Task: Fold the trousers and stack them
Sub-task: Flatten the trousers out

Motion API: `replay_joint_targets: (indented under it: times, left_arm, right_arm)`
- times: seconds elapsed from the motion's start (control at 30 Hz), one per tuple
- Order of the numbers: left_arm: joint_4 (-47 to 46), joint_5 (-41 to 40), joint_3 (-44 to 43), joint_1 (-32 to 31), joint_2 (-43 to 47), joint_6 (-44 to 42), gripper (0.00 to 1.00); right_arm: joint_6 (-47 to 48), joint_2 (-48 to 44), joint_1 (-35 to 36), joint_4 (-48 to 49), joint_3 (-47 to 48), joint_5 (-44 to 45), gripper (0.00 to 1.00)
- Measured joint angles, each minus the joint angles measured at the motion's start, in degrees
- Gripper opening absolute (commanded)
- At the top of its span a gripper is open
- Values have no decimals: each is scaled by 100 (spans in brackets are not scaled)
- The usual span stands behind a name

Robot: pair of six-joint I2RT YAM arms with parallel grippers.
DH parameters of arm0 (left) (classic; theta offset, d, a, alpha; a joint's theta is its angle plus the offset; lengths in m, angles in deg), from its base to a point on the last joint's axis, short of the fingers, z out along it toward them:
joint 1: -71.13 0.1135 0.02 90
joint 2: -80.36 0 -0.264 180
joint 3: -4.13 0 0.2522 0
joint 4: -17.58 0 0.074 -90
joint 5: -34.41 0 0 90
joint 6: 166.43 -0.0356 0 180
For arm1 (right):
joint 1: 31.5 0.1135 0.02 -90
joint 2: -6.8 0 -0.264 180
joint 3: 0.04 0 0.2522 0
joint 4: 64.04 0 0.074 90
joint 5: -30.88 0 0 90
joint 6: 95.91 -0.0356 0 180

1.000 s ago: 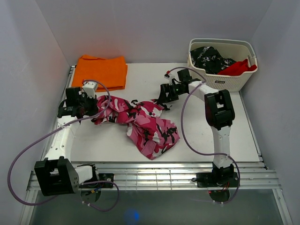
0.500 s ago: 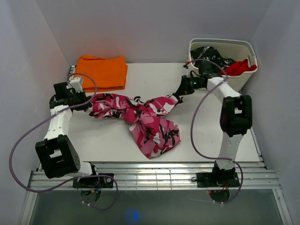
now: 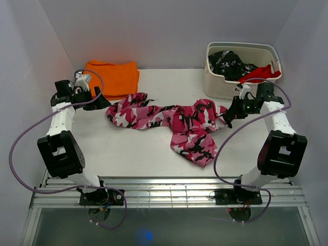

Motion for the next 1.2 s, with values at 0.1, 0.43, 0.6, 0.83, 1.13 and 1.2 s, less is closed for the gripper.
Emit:
replay_joint_targets:
  times: [0.1,0.43,0.6,0.83,1.13,1.2]
  left_arm:
    - [317,173,-238,-90,356,-533,98]
    - [417,-297,767,-5147,2277,-2608,93]
    - [13,-1163,1012,-7036,1311,-3202,94]
    - [-938,-2212,533,-8419,-428,-3554,95]
    - [-1790,-2931,-205,-8797,-1746,-3589,49]
    - [-1775,-3097,-98,-8760,-1845,-3464,35]
  right_arm:
    - [116,-2,61,-144,-297,83,8]
    - [-48,-129,-103,-197,-76,-26,8]
    - [-284,-546,-328,-199,-70,-190,8]
    - [-577,-990,-498,-210,-72,-284,8]
    - [-992,-994,-645,-243,-90,-400,8]
    - [-1038,-992,-706,-247,-87,-404,8]
